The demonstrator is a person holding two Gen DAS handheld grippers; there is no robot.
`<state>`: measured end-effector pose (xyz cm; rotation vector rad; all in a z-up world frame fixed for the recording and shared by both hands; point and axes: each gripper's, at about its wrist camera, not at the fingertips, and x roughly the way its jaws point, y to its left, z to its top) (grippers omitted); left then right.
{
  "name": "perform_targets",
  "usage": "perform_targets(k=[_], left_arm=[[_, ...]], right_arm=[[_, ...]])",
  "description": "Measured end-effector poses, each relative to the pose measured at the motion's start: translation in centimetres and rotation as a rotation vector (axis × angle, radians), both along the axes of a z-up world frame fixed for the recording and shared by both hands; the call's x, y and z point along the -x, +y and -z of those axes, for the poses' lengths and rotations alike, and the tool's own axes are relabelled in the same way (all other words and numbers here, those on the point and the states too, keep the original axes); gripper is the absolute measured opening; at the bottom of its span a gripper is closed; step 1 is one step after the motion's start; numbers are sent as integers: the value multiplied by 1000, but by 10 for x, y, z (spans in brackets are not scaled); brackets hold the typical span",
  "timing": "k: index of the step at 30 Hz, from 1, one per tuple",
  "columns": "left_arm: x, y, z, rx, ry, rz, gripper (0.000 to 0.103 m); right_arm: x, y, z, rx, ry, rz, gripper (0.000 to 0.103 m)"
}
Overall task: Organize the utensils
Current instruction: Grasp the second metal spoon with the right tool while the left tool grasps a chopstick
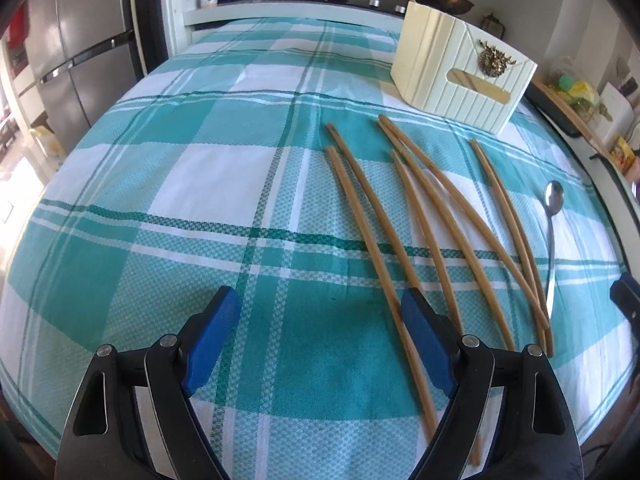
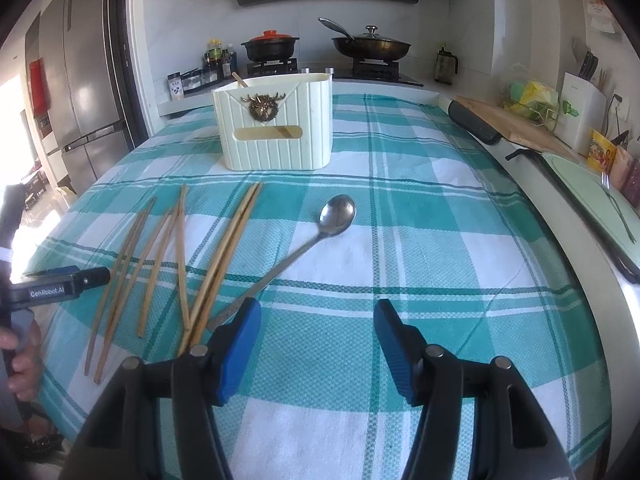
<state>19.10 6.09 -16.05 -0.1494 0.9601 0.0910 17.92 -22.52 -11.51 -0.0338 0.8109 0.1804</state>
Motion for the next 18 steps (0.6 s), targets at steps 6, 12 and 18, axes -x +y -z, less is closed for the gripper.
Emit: perform_targets(k=[6,12,18], left_arm=[[0,0,1,-18,-4,-4,88],[2,-6,4,-73,7,14,90],[6,2,3,-77,19,14,90]], right_arm=[[-42,5,17,-70,92,15,60],[-64,47,44,70,151,-87,60],[-44,39,41,144,139,-109,60]])
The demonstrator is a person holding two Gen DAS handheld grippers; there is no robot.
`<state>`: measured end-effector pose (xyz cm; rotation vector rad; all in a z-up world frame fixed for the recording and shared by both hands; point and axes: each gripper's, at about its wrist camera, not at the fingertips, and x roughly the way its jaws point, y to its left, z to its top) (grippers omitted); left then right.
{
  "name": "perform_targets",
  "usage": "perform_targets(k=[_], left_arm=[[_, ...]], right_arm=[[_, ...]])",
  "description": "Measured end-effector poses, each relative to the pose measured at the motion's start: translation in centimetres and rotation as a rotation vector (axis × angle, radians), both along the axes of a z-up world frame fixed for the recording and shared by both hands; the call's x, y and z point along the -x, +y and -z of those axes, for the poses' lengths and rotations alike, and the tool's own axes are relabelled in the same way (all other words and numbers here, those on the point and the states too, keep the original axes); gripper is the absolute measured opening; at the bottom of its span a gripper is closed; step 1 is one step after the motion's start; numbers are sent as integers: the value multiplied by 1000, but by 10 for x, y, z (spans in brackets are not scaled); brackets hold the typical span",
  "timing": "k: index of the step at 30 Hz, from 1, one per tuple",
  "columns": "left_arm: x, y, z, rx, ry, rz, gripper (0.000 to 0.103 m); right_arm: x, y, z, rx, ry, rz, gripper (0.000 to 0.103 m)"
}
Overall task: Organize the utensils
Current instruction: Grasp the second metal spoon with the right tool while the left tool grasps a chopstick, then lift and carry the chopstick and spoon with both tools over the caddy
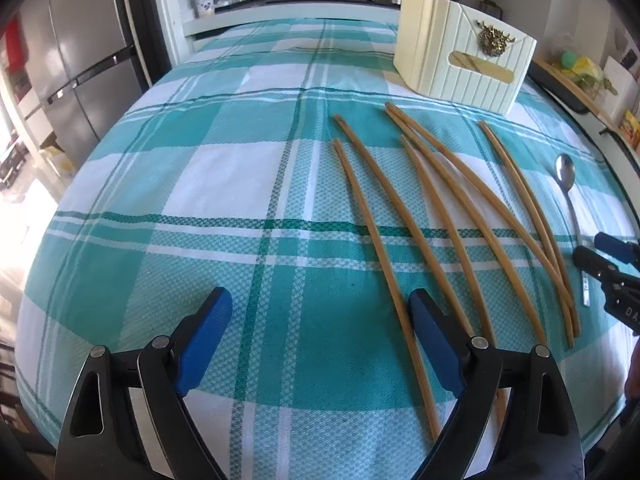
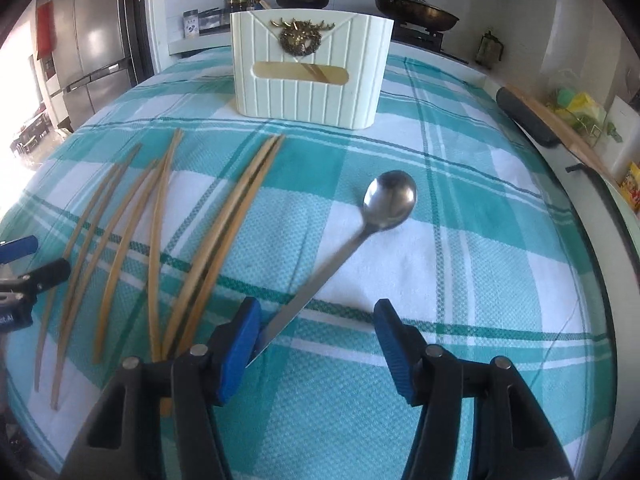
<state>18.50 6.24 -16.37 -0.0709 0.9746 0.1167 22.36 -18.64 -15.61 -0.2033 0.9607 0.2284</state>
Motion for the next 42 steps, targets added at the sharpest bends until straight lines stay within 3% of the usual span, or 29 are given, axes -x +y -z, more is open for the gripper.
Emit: perform_targets(k=[3,8,13,18,25,26,27,28,29,35,42], left_arm=[[-1,5,0,4,9,-1,91],[-9,12,-2,28,18,0,90],[-30,6,-1,-2,25,39,86],[-52,2,-3,1,29,78,70],[-75,-2,-5,18,21,93,51],[-77,-2,-5,15,17,90,45],[-78,-2,-5,19,10,91,31],[-78,-3,-6,26,2,95,22],[-78,-3,-6,41,-4,101,10],[-74,9,-11,132,-65,87,3],[-53,17,-56,186,-221,88,3]], right_arm=[[4,-15,-2,28,10,23,60],[8,-35,-12,-36,21,48,60],[-11,-39,-8,-75,55,51,60],[-41,-23,3,-69,29,39,61],[-92,-13,7,-85,-23,132,60],[-94,-11,8,-71,-30,136,57],[-95,-10,7,-63,-40,144,53],[-95,-10,6,-63,-50,149,36],[-96,-11,6,-70,-49,149,35],[-88,-24,-11,-145,-92,139,35],[-53,-32,-61,-206,-200,93,35]])
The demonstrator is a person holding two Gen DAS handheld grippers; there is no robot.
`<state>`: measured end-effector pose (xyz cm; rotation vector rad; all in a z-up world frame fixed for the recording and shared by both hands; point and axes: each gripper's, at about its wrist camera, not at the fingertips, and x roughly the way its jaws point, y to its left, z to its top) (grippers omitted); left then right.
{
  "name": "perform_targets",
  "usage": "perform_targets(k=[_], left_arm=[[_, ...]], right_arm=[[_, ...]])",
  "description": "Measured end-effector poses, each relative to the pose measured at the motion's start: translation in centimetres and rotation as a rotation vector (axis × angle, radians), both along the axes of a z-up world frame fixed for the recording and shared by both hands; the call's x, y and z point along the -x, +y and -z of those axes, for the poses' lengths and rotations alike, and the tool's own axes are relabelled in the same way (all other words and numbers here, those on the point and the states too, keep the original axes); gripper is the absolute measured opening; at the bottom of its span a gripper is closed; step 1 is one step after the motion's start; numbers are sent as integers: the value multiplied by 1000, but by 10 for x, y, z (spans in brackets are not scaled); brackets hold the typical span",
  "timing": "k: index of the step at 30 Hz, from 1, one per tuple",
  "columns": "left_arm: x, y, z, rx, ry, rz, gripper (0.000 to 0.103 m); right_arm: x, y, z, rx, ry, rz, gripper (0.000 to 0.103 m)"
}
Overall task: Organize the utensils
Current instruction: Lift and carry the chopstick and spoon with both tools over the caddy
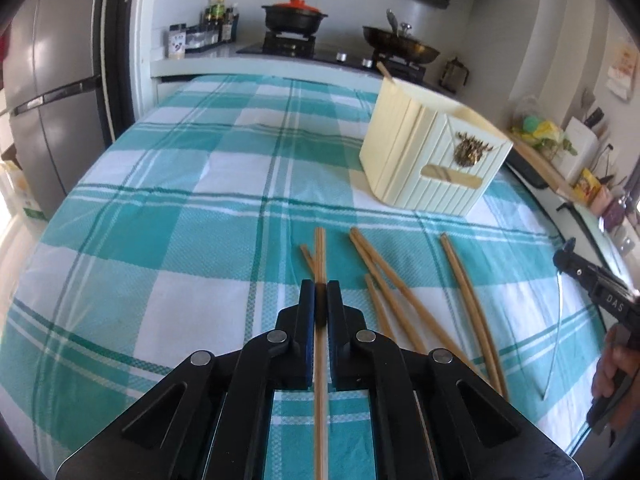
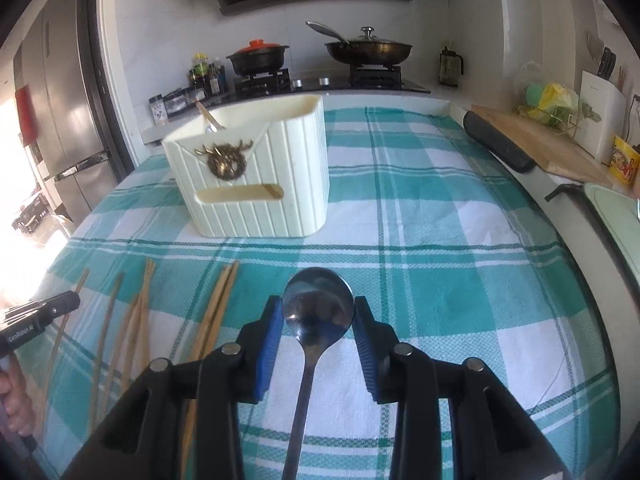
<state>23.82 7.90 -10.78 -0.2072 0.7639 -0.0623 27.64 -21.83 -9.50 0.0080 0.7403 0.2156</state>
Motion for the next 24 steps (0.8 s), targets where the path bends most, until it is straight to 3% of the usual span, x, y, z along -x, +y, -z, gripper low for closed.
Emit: perform_targets(k=[11,24], left_arm=[[44,13,-76,103,-236,6,3],[52,21,-81,147,-270,-2,0]], right_arm=[[54,-10,-59,-38,-134,-42,35],[70,-9,-85,-34,-204,-60,35]])
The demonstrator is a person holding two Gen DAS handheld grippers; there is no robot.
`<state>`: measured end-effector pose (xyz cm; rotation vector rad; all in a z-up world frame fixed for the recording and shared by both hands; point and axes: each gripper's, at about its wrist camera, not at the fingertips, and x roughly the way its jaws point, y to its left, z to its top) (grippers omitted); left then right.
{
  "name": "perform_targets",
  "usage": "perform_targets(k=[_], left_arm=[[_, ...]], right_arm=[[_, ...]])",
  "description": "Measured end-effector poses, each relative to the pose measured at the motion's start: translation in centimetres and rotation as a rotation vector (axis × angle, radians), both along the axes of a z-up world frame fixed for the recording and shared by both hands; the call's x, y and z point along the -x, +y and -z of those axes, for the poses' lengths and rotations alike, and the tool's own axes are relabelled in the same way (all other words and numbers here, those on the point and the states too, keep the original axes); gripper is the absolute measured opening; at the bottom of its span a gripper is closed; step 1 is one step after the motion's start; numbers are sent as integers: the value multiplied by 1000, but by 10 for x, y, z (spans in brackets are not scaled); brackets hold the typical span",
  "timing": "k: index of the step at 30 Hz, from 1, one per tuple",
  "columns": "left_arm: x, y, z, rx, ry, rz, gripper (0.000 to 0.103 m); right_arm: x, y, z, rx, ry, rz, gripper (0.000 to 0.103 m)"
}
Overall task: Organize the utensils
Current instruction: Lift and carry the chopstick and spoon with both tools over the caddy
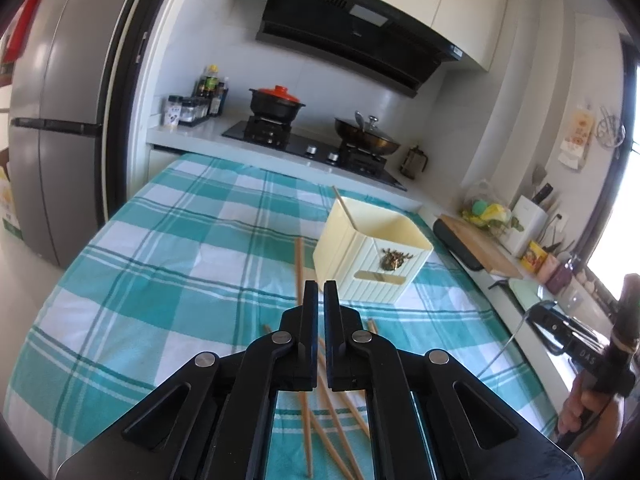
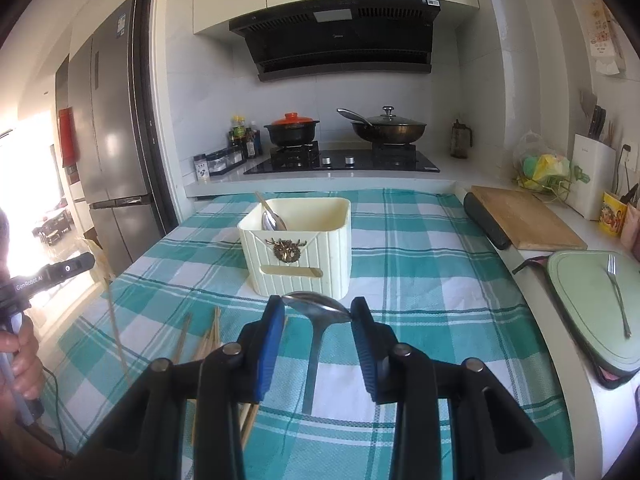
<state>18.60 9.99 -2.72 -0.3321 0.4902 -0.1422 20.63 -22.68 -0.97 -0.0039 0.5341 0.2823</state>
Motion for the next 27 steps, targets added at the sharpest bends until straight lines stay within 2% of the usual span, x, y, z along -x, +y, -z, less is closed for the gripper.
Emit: perform_targets(k=[3,4,5,7,9,11,12,15,23,25,27], left_arm=[[0,-3,-1,-16,0,3,0],[-2,-3,-1,-25,9,0,0],[-5,-3,1,-31,26,-4,0],[-16,1,9,-35,85,-10,1],[-31,5,23,-52,157,-8,16],[-52,7,42,-82,242,14,24],[-61,6,51,-90,281,39,24],[-91,5,76,-131,359,71,24],[-166,-4,131,-255,547,51,23],[-171,-8,132,-297,534,44,10],[-174,-10,131,-304,535,56,2]], right_arm=[[-1,1,-2,3,0,-5,33],[-2,0,-2,2,2,-7,12],[-4,0,-2,4,13,-6,9],[-5,-1,-1,-1,22,-7,9],[-7,-1,2,-4,35,-13,9],[-9,-3,6,-21,59,-19,8],[-9,-4,7,-30,64,-22,8],[-8,-4,4,-30,62,-24,6],[-1,-3,-8,9,25,-18,5],[-1,-3,-9,10,27,-19,5],[-2,-3,-9,12,30,-22,5]])
